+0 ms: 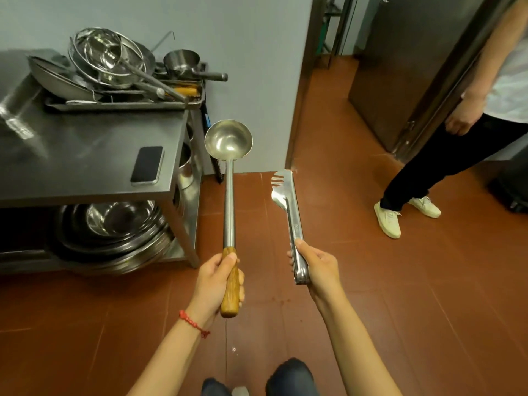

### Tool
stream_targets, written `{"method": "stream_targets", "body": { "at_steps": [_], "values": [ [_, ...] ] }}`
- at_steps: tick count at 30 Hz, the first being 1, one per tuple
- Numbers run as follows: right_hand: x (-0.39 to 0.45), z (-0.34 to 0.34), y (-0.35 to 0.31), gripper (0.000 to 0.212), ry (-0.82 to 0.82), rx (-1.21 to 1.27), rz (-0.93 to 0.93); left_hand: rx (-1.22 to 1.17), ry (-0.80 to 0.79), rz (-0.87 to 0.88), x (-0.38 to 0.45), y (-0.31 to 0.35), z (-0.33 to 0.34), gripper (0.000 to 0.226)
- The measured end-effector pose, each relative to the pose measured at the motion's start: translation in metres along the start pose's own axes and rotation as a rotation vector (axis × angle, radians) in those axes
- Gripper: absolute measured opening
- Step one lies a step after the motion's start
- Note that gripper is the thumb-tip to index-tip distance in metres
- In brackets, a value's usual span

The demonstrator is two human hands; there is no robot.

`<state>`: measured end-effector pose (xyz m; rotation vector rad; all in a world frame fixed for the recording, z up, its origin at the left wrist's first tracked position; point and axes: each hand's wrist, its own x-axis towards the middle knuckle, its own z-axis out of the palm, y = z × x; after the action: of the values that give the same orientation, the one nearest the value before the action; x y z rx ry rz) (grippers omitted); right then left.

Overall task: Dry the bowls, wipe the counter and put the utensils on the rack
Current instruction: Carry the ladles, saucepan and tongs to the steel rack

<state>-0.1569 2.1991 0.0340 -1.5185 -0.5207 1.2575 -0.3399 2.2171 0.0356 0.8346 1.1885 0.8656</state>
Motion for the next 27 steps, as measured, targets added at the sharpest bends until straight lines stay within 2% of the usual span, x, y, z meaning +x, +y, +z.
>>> {"method": "stream_targets", "body": {
  "at_steps": [16,27],
  "values": [
    [0.305,0.079,-0.176,0.026,-0.208,-0.145,-0.051,-0.16,0.151,0.112,0.275,0.143,0.057,0.019],
    [0.468,0.226,-0.237,0.027,-0.426,-0.213,-0.056,-0.228,0.375,0.211,0.433,0.234,-0.013,0.02]
  ]
}}
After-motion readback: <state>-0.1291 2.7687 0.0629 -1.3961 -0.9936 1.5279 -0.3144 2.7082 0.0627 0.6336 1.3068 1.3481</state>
